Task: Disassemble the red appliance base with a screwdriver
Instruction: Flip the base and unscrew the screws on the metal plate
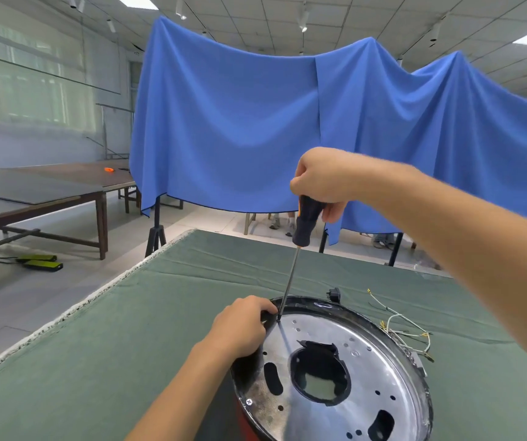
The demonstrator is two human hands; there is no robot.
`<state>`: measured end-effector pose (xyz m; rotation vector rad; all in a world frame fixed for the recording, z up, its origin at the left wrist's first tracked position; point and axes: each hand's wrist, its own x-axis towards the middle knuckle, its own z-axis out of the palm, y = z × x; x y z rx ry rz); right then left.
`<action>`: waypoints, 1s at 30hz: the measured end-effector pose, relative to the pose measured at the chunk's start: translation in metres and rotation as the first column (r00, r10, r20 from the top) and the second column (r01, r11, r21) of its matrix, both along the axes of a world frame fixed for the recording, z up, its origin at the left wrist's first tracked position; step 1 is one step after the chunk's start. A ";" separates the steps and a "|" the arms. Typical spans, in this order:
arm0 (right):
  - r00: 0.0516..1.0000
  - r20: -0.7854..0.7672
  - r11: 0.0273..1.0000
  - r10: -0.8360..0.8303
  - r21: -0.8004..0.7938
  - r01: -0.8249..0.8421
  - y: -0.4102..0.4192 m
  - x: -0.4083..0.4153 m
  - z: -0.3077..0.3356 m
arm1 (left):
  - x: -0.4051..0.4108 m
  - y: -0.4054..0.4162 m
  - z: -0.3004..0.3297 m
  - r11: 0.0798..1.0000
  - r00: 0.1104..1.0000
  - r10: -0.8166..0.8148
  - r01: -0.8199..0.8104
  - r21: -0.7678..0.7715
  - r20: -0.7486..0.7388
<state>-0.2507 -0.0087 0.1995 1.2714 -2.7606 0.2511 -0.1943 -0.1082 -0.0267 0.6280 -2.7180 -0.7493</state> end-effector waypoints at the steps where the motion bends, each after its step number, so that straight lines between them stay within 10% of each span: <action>1: 0.998 0.059 1.000 -0.010 0.015 0.009 0.000 0.001 0.003 | 0.000 0.000 0.000 1.000 1.000 -0.001 0.001 0.001 0.002; 30: 0.988 -0.118 0.994 0.099 -0.027 -0.102 0.000 0.004 -0.001 | 0.001 -0.001 -0.001 1.000 1.000 -0.016 0.016 -0.014 0.019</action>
